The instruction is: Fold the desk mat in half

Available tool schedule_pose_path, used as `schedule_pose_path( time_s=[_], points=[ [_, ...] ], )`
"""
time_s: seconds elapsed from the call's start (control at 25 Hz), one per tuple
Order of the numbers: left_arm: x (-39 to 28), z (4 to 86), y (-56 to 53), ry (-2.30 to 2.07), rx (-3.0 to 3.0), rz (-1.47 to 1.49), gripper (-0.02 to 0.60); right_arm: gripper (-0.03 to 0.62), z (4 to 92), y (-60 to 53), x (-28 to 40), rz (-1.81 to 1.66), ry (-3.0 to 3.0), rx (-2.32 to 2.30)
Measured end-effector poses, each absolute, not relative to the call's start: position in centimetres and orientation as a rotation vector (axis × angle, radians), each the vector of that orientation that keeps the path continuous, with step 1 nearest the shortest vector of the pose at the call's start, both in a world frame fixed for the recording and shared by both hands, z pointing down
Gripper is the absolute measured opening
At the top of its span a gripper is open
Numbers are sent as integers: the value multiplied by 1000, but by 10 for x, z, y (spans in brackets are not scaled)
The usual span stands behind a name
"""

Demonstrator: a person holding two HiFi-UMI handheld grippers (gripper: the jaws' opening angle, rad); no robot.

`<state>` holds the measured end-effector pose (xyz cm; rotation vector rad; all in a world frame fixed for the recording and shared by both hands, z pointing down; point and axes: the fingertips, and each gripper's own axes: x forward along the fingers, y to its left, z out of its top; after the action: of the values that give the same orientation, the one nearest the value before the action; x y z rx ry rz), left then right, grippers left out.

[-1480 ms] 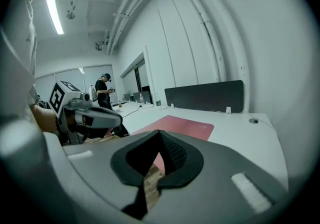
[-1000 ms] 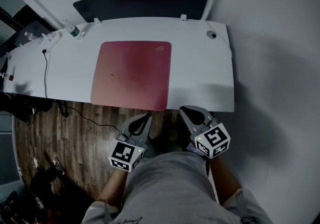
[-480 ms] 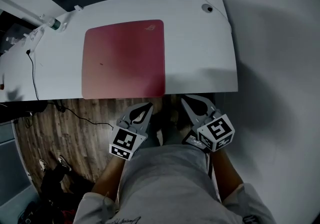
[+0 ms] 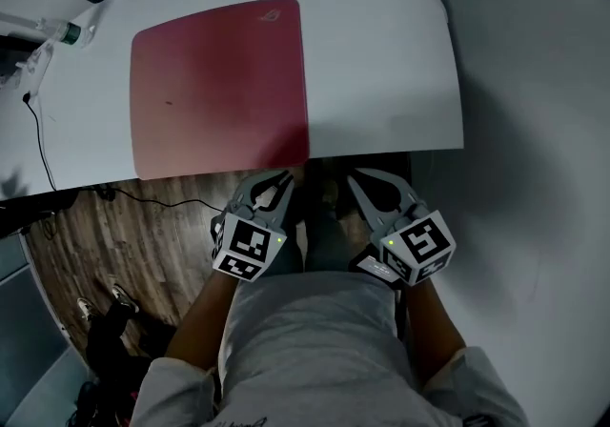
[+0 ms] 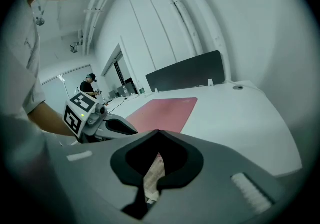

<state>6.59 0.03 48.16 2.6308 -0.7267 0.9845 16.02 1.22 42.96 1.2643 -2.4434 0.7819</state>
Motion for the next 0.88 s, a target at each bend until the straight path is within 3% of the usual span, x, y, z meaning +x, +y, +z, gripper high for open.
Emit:
schedule_pose_path(
  time_s=[0.88],
  points=[
    [86,571,-9,-737,2655,1414,144,8,473,11,170,919,-2423,1268]
  ],
)
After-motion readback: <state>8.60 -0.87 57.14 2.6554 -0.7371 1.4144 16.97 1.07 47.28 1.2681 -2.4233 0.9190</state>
